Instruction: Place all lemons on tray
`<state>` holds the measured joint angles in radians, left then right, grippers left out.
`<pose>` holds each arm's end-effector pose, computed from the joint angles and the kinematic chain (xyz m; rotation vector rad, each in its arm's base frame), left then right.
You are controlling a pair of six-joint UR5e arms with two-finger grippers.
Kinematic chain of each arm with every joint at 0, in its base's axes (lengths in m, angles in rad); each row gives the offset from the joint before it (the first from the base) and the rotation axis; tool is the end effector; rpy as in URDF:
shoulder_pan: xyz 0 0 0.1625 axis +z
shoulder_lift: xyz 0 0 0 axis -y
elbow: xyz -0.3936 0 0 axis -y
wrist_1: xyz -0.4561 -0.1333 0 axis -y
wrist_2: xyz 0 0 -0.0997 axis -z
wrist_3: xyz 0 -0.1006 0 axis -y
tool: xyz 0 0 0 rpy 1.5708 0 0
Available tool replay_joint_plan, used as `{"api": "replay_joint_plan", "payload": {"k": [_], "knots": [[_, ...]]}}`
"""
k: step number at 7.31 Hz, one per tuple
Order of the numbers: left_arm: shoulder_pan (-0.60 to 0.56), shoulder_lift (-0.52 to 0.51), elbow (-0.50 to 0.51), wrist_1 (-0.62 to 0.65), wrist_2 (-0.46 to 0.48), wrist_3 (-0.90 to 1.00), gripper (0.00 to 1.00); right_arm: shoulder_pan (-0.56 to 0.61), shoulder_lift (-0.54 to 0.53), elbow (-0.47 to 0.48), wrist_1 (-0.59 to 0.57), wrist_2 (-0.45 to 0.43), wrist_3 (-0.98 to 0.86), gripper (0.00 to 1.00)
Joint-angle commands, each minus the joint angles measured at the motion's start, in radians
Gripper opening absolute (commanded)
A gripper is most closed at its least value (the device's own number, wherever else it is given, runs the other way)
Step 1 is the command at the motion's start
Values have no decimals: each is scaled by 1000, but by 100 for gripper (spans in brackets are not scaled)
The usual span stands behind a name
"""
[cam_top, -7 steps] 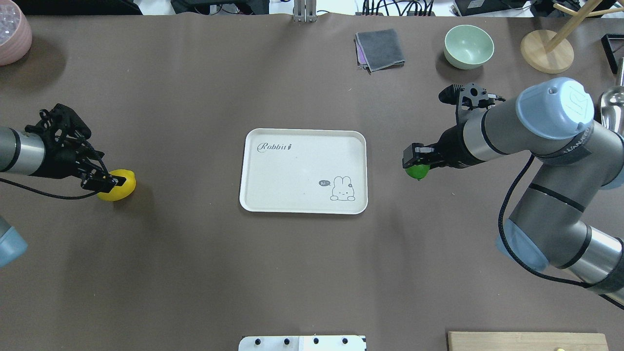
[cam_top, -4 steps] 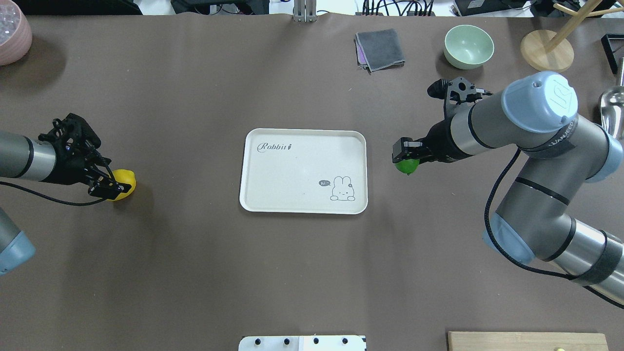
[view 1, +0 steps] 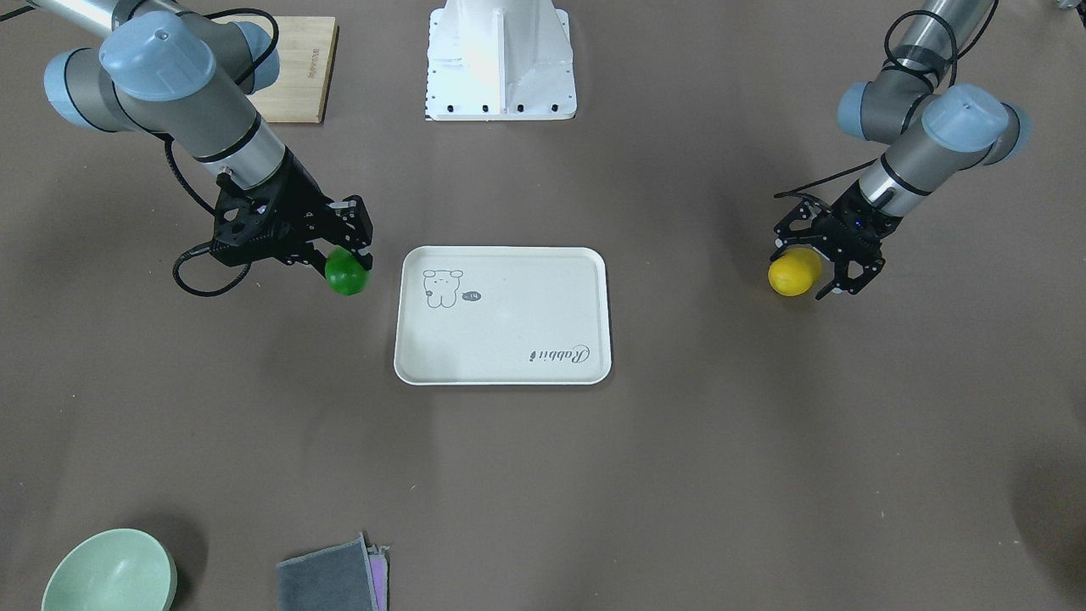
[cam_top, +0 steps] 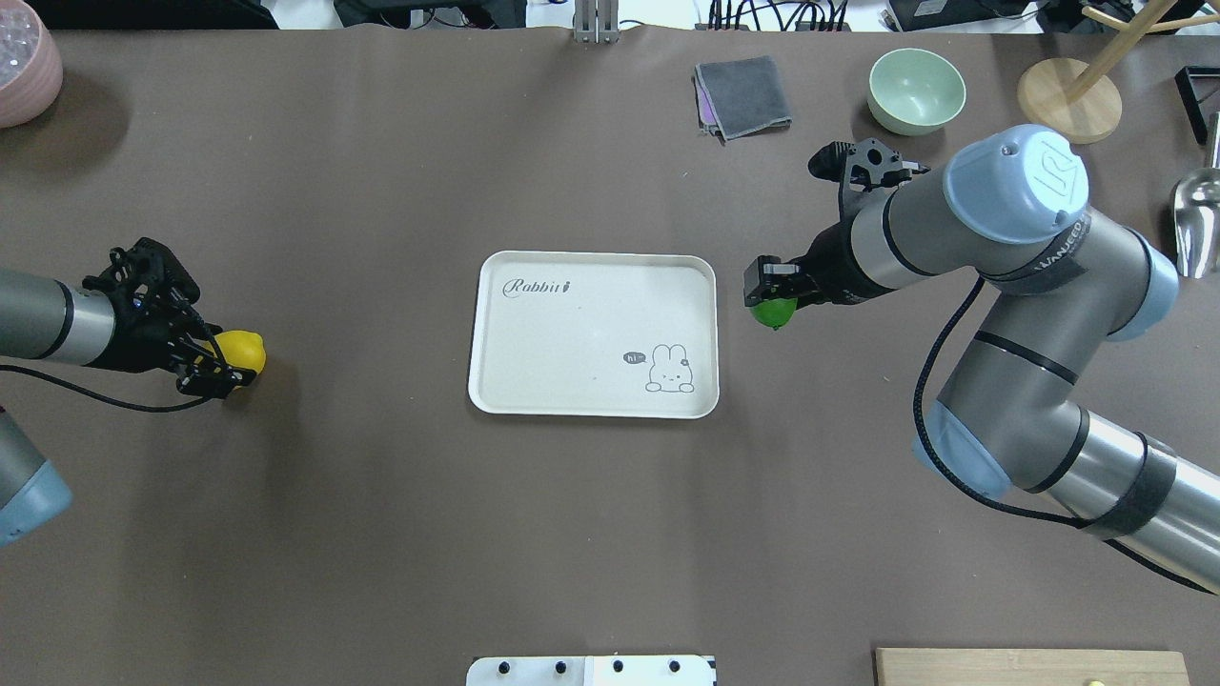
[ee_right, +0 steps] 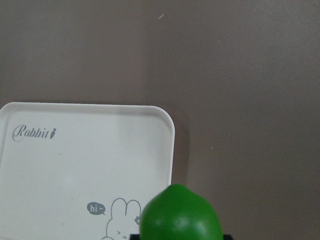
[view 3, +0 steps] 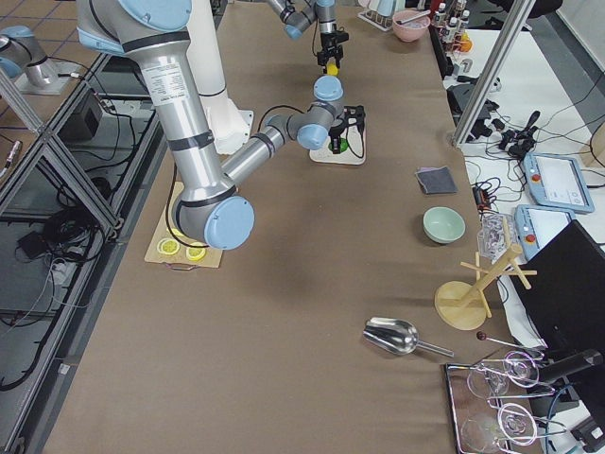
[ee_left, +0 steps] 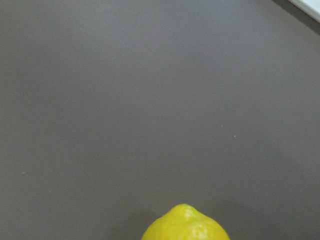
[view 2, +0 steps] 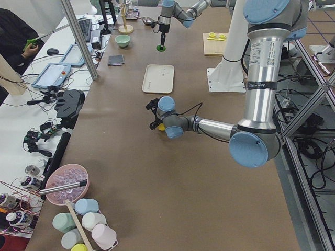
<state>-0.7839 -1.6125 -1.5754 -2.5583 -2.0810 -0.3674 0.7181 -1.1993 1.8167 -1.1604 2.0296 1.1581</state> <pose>0.3644 -0.4821 0.4939 0.6035 0.9551 0.6381 -0.4262 -0.4902 0.2265 0.1877 -1.0729 0.0389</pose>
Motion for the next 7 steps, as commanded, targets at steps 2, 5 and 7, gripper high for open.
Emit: {"api": "replay_joint_plan", "payload": {"k": [2, 5, 7], "knots": [[9, -15, -21, -23, -100, -88, 0, 3, 30, -7, -21, -2, 0, 0], [6, -221, -31, 51, -147, -443, 0, 0, 118, -88, -27, -5, 0, 0], [8, -378, -32, 226, -91, -545, 0, -11, 188, -181, -18, -44, -14, 0]]}}
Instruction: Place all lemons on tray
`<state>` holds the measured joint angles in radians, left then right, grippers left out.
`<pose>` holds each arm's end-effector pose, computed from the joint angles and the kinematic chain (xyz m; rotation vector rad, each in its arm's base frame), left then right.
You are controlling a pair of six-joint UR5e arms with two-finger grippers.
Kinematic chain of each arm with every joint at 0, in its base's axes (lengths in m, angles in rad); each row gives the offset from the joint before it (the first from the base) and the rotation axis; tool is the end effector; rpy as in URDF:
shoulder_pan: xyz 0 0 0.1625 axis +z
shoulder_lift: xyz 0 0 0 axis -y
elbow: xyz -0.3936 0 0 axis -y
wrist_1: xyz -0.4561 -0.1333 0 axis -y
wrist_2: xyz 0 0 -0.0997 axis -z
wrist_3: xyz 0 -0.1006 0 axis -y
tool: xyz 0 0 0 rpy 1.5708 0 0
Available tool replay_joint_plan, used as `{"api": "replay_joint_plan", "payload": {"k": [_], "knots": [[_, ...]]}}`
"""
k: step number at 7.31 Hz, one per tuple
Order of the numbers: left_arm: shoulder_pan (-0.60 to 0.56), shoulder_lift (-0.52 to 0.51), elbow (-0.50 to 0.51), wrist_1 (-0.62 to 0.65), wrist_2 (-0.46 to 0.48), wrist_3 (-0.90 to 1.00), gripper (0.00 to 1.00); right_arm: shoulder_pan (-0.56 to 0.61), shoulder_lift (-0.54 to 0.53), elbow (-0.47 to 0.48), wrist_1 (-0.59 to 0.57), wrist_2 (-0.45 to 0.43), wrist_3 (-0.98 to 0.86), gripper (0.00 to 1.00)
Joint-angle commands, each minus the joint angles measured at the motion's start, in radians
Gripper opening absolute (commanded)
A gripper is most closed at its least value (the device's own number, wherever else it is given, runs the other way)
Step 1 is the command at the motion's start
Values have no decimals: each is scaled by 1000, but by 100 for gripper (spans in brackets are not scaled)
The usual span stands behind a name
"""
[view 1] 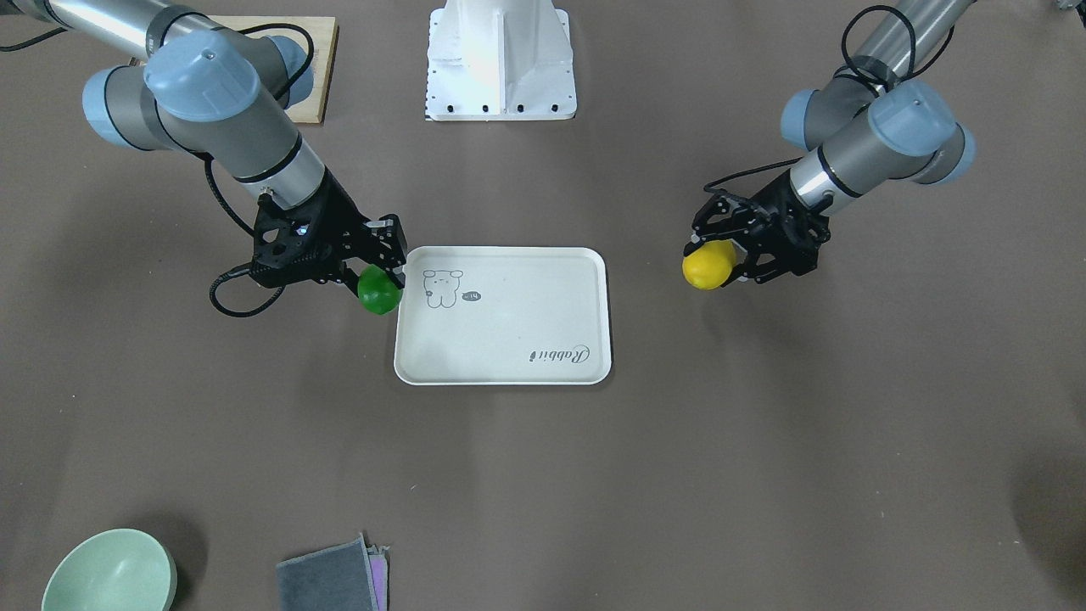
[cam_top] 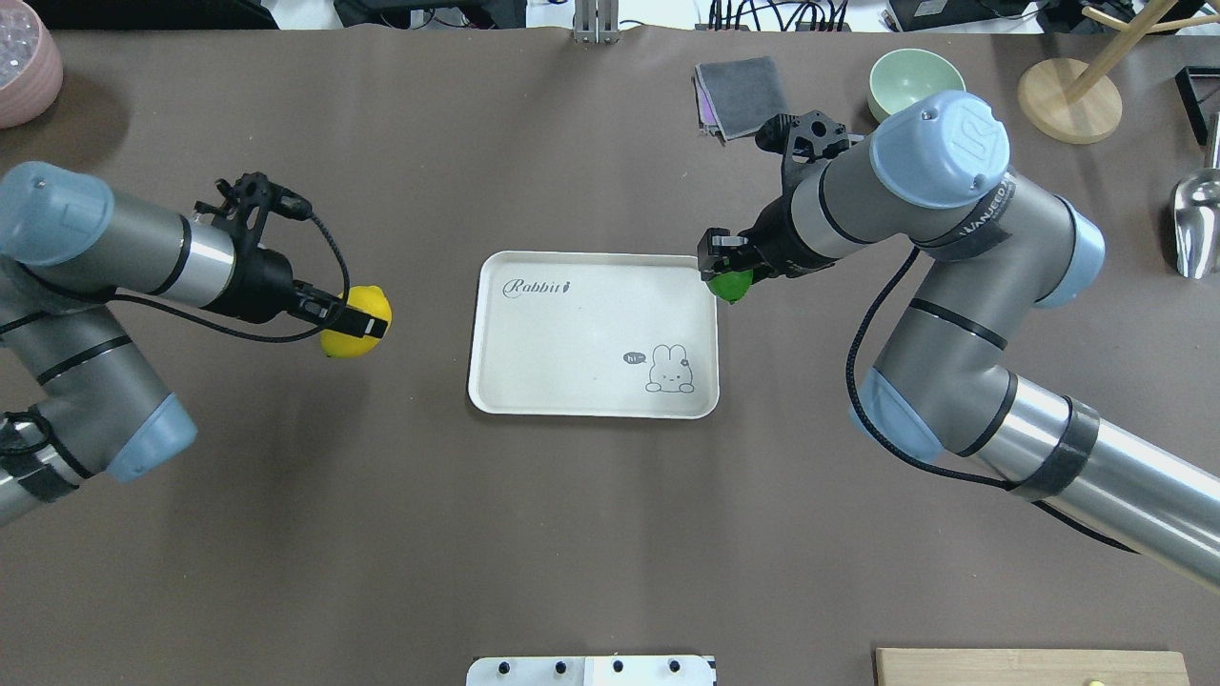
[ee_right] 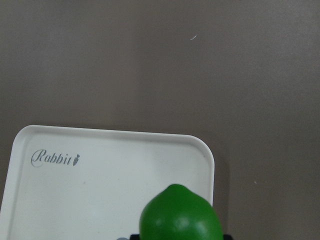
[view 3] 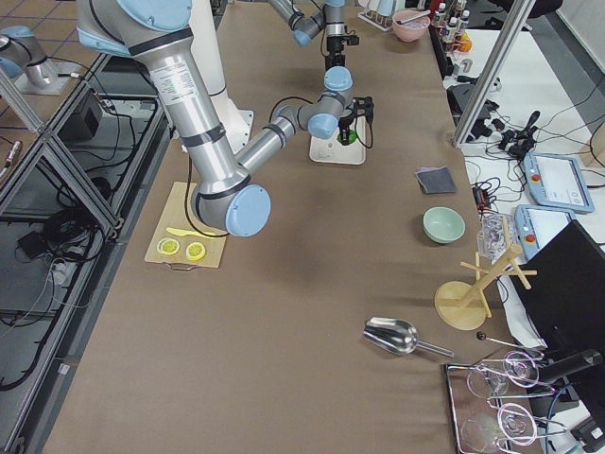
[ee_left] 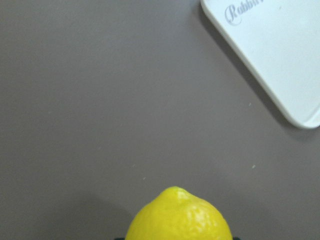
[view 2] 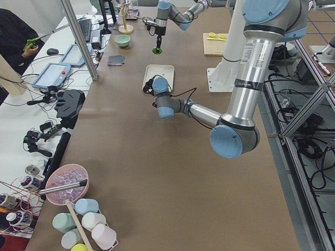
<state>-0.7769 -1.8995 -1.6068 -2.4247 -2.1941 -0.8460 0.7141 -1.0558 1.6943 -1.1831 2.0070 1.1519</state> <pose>0.4214 -0.5188 0.3069 0.4051 1.2291 0.3345 -0.4618 -0.5204 0.1952 0.2062 -1.0623 0.0421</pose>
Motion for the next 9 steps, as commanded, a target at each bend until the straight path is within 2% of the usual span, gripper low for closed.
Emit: {"api": "replay_joint_plan", "payload": {"k": [1, 4, 6, 7, 8, 9], "knots": [[7, -137, 2, 142, 23, -109, 0, -28, 77, -108, 8, -49, -8, 0], [30, -240, 11, 237, 68, -154, 0, -119, 102, -175, 11, -134, 2, 0], [54, -268, 40, 248, 115, -156, 0, -153, 100, -209, 87, -149, 5, 0], [70, -288, 65, 248, 141, -159, 0, -153, 100, -214, 89, -149, 3, 0], [102, -317, 102, 245, 189, -177, 0, -153, 102, -215, 89, -149, 3, 99], [134, -317, 113, 237, 233, -179, 0, -147, 117, -214, 86, -149, 6, 100]]}}
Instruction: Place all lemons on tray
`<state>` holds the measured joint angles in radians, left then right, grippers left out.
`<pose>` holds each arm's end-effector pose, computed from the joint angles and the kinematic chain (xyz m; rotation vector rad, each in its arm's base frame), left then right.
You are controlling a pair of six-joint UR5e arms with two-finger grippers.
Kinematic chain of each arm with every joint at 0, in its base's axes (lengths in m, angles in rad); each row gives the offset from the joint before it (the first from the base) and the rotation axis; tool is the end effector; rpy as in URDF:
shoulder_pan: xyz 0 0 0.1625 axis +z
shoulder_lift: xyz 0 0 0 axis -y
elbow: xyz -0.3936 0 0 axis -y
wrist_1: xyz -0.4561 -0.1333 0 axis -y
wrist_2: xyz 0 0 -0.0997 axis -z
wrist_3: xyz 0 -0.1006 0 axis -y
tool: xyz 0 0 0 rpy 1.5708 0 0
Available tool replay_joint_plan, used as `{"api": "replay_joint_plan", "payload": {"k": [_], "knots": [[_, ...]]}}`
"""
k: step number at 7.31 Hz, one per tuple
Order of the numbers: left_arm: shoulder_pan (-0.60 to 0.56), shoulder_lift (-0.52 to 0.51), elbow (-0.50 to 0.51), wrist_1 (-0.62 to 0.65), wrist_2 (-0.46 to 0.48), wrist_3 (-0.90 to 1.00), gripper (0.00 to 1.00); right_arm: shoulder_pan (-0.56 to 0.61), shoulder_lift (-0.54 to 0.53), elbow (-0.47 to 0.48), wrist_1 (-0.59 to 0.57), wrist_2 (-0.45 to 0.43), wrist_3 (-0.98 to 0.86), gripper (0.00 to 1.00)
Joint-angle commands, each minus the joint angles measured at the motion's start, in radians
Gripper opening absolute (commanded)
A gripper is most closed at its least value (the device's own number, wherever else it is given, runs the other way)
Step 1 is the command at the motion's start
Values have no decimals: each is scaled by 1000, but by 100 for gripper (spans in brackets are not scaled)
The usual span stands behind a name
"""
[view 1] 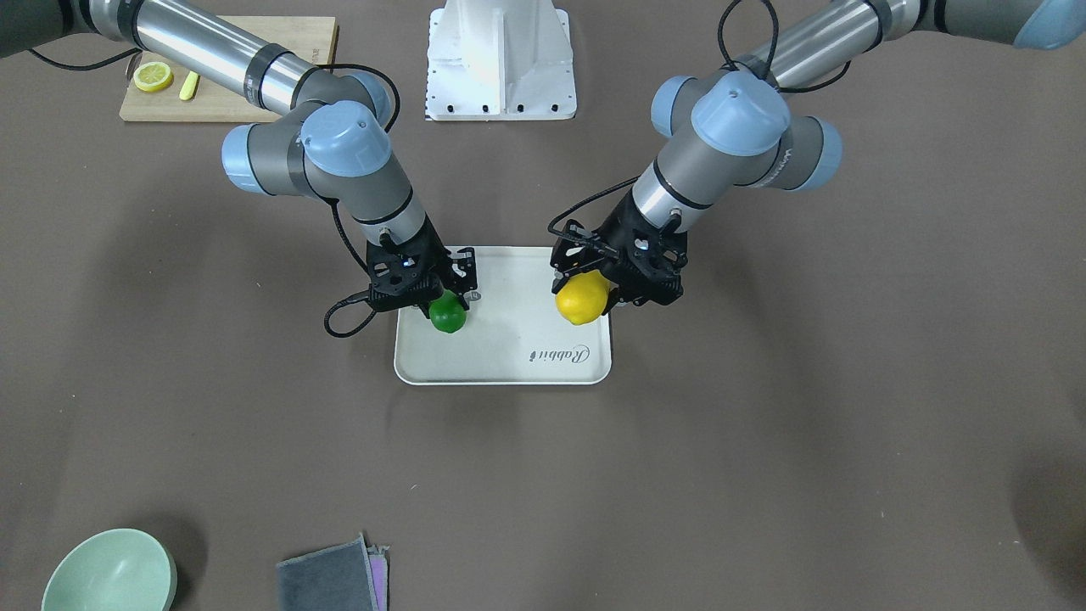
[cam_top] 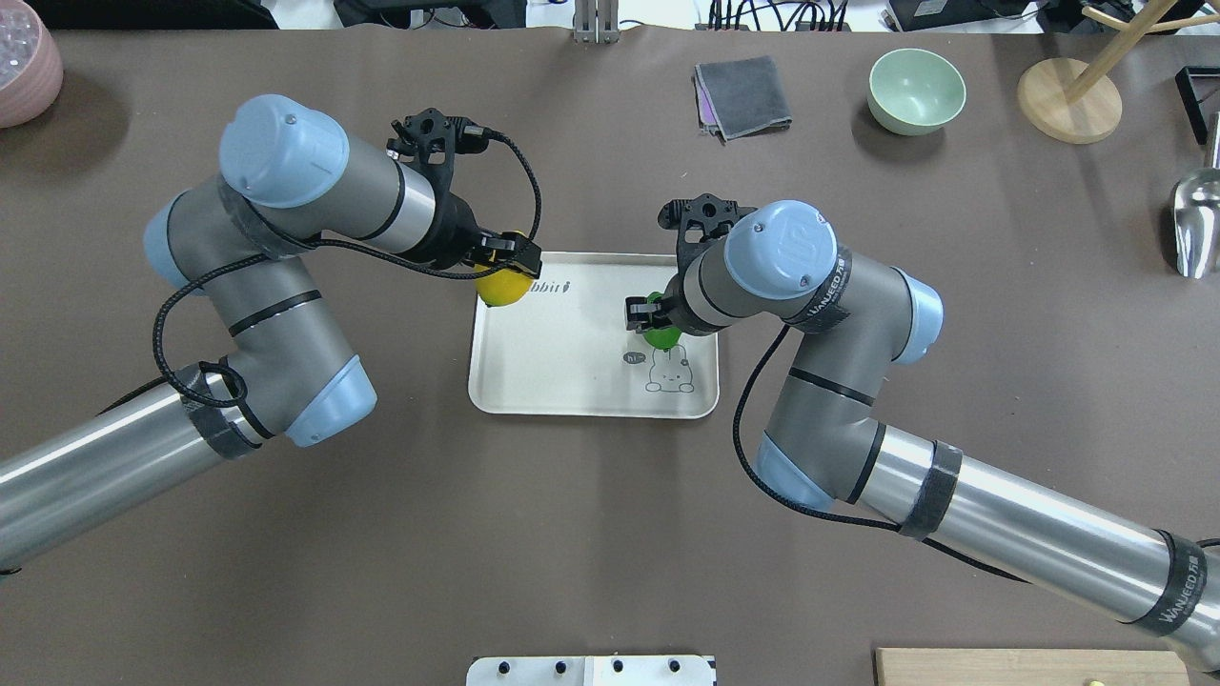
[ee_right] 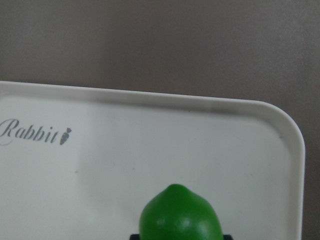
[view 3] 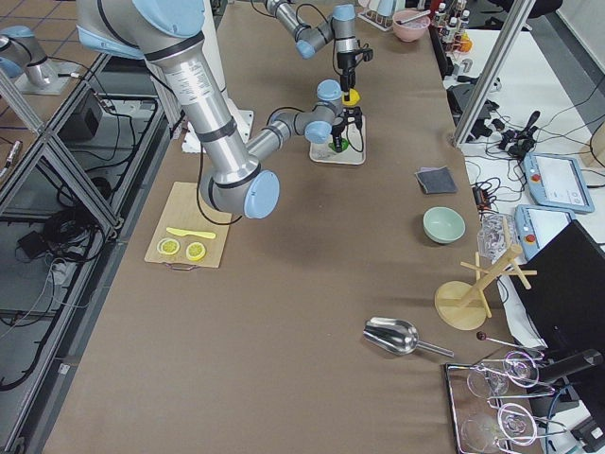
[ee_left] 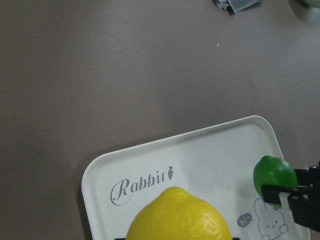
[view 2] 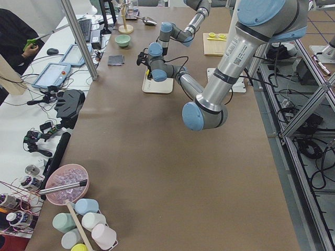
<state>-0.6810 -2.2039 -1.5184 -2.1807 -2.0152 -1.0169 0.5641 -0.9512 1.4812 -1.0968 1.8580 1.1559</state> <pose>0.5148 -0.5330 0.1707 0.3583 1.1772 0.1537 -0.5837 -0.4933 0.2201 0.2367 -1.0023 -0.0084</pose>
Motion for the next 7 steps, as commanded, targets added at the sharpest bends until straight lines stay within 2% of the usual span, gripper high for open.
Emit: {"api": "replay_joint_plan", "payload": {"k": [1, 2, 4, 5, 6, 7], "knots": [[76, -13, 32, -8, 99, -9, 0, 35, 35, -1, -3, 12, 4, 100], [107, -11, 37, -8, 134, -24, 0, 68, 38, 5, -6, 35, 4, 100], [175, -14, 55, -10, 215, -64, 0, 184, 35, 8, -14, 191, -14, 100], [179, -14, 57, -10, 222, -80, 0, 212, 28, 8, -14, 210, -18, 100], [179, -11, 58, -8, 224, -77, 66, 229, 20, 11, -14, 217, -31, 100], [175, -8, 50, -7, 245, -74, 98, 249, 8, 16, -14, 224, -31, 100]]}}
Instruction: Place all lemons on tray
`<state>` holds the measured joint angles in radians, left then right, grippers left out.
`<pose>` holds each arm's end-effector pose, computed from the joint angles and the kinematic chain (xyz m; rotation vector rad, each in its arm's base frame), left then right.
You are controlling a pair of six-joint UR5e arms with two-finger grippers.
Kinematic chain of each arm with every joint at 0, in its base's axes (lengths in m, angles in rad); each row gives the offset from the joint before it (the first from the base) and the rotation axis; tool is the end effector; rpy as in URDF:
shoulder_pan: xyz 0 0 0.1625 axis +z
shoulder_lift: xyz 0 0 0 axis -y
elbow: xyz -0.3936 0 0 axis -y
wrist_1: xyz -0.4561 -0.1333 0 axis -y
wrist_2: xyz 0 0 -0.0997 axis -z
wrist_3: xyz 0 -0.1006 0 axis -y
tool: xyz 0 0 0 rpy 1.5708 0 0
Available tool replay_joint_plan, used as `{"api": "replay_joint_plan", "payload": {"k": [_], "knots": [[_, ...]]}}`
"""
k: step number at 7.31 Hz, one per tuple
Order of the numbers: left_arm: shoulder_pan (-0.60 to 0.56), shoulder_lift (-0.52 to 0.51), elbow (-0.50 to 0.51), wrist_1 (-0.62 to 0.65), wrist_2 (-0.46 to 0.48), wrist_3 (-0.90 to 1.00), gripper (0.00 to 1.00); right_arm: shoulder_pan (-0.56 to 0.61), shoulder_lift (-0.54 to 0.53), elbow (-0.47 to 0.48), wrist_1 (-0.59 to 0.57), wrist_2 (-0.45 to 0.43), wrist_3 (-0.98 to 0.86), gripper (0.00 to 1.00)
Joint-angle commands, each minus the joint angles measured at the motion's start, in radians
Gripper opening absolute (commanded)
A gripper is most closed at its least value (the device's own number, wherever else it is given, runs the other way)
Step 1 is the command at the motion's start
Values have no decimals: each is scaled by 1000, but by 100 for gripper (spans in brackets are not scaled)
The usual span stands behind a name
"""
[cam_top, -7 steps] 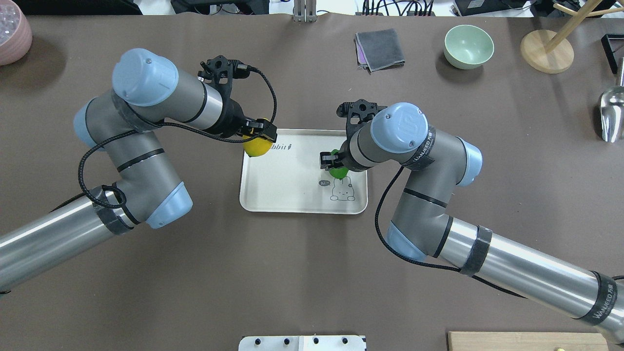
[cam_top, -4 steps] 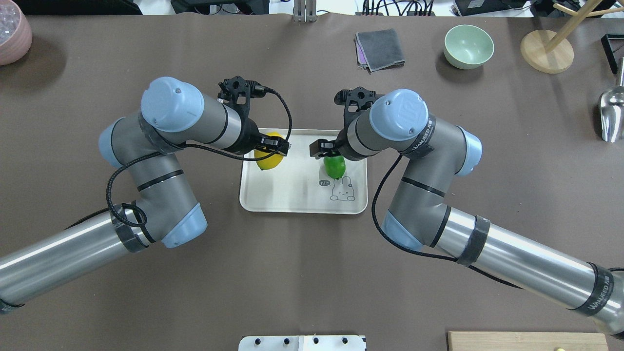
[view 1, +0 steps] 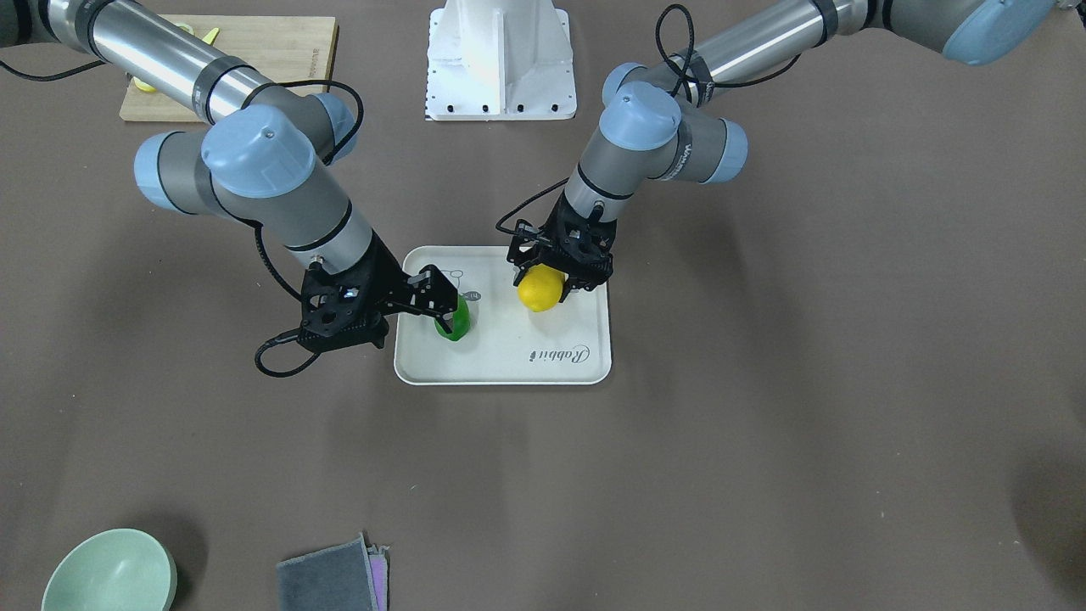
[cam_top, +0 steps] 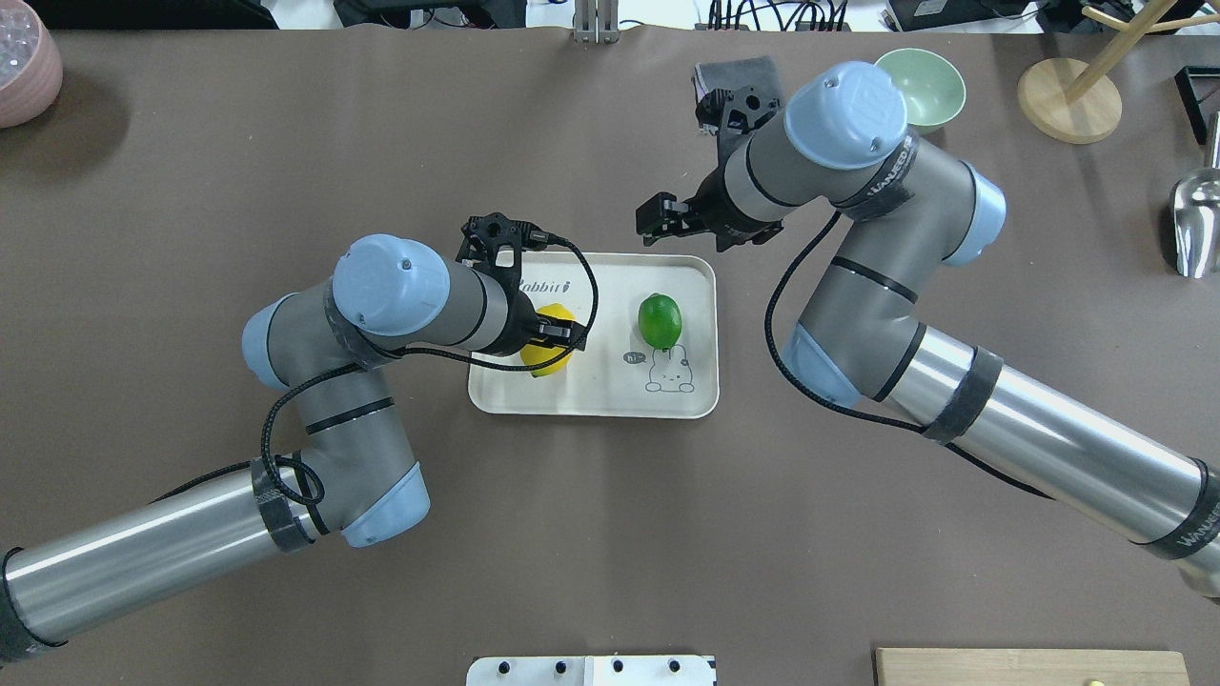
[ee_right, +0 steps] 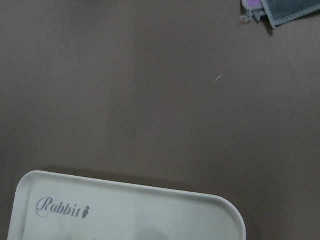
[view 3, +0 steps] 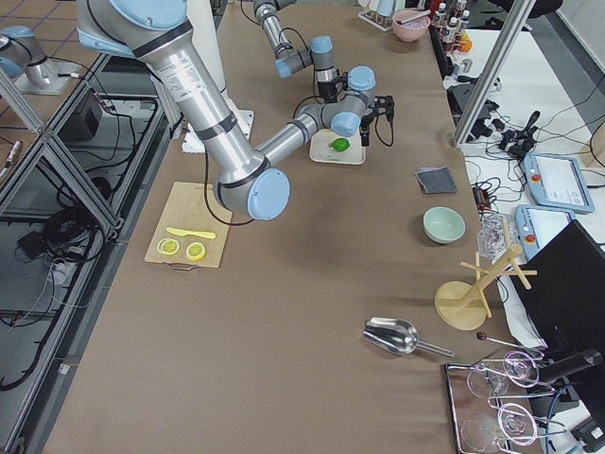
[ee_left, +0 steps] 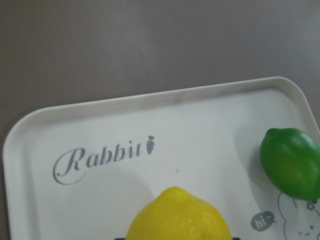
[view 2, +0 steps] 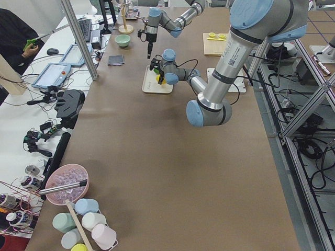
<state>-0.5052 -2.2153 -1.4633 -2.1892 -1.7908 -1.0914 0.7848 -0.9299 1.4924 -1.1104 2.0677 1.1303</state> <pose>0.6098 -0.4645 0.1922 0.3719 1.1058 0.1043 -0.4693 -0.5894 0.1957 0.2049 -1.0760 0.0552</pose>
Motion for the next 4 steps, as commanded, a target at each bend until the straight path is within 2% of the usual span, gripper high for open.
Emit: {"api": "replay_joint_plan", "payload": {"k": [1, 2, 3, 4], "knots": [[-3, 5, -5, 3, 63, 7, 98, 53, -35, 17, 1, 32, -7, 100], [-50, 5, -20, 11, 54, 5, 98, 76, -100, 73, 1, 35, -33, 100], [-115, 14, -46, 14, 39, 7, 98, 94, -186, 141, 3, 34, -190, 100], [-195, 22, -45, 14, -25, 8, 98, 134, -251, 161, 6, 40, -298, 100]]}}
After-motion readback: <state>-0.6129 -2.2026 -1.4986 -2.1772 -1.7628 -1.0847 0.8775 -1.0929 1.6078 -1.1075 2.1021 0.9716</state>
